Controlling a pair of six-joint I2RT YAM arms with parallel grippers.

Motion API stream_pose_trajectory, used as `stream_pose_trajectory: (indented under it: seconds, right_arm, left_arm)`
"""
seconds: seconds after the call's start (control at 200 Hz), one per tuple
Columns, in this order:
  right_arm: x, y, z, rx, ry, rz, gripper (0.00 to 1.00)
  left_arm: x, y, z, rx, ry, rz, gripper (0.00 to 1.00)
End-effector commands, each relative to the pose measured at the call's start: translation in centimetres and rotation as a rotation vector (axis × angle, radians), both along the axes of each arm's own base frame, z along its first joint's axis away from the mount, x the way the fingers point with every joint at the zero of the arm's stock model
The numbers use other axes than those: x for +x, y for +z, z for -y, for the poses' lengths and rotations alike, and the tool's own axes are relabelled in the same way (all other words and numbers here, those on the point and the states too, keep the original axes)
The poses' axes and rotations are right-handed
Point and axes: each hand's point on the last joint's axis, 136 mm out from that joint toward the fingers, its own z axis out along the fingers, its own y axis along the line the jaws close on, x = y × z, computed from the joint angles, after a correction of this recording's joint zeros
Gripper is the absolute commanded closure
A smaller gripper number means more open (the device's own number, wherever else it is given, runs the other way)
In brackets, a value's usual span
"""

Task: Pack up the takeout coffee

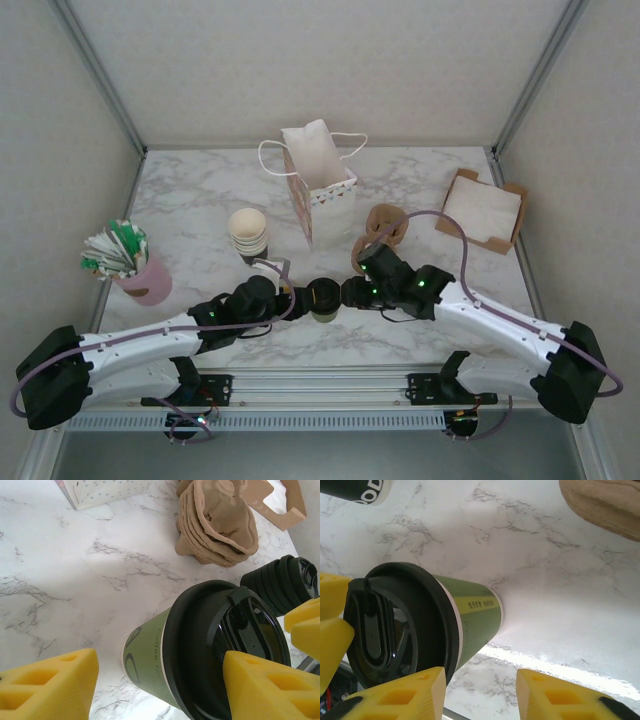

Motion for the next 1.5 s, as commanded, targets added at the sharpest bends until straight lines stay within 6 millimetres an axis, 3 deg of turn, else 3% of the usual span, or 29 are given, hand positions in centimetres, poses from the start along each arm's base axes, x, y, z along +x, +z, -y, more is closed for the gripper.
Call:
stream_pose_trajectory:
  seconds: [0.0,0.195,0.681,1.497]
  right_arm:
    - [-0.7,-0.5,-0.4,0.066,0.001,-0.036,0.58]
    - [-1.7,-0.5,-1.8,0.206,0.004,-0.069,0.67]
    - [-1.3,-0.3,-2.4,0.26,-0.027,-0.056,0.63]
    - [-1.1,-5.8,-1.0,0.093,-0.079,-0.12,0.7]
  left_arm:
    - [-0.1,0.9,0.3,-0.016,0.002,-0.006,0.33]
    - [-0.1,0.7,0.4,-0.011,0.0,-0.013,0.33]
    - [0.1,0.5,0.9,-0.007,-0.01,-0.022,0.34]
    - [-0.1,0.2,0.6,-0.002,-0.003,-0.025,0.34]
